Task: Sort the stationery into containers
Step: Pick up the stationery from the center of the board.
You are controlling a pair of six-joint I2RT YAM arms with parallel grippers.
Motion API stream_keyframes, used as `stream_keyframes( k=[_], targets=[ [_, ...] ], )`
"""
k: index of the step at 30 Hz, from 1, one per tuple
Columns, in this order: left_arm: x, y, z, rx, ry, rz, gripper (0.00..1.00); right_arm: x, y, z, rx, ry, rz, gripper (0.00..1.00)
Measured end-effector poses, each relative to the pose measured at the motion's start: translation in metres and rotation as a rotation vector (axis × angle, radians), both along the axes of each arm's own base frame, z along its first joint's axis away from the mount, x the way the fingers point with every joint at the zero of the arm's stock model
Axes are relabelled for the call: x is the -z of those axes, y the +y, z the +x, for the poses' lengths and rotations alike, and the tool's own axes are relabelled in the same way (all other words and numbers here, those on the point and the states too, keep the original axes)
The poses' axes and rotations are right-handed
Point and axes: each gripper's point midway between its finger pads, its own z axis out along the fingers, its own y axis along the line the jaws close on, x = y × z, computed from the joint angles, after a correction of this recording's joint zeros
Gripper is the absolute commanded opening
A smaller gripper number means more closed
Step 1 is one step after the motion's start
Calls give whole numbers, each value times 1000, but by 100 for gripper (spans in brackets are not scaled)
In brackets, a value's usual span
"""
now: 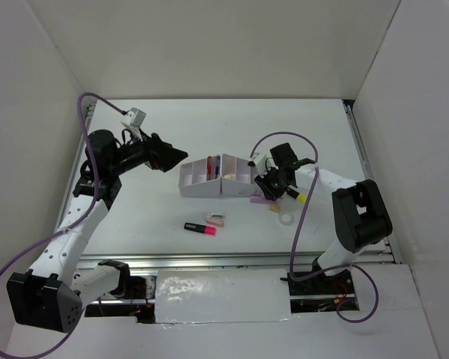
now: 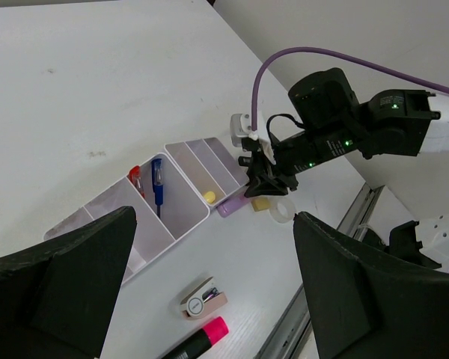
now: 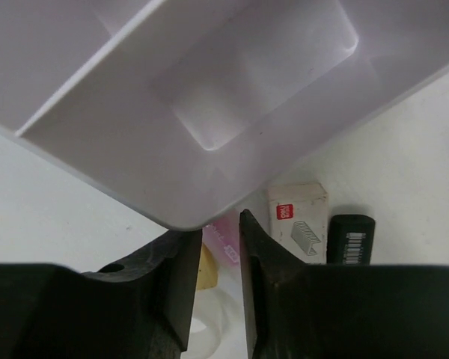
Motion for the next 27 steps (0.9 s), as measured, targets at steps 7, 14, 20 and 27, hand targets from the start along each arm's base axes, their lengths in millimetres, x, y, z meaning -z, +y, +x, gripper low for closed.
stream_keyframes(
  k=[7, 14, 20, 27],
  targets=[
    [0, 3, 1, -2, 1, -1, 98, 7, 0, -10, -11, 50, -18, 32],
    [1, 4, 2, 1, 5, -2, 98, 8, -2, -10, 8, 69, -38, 37],
    [2, 3, 3, 5, 8, -3, 98, 11, -5, -13, 12, 85, -55, 43],
    [5, 3, 4, 4, 19, -5, 98, 13, -7, -16, 13, 99, -63, 40]
  ],
)
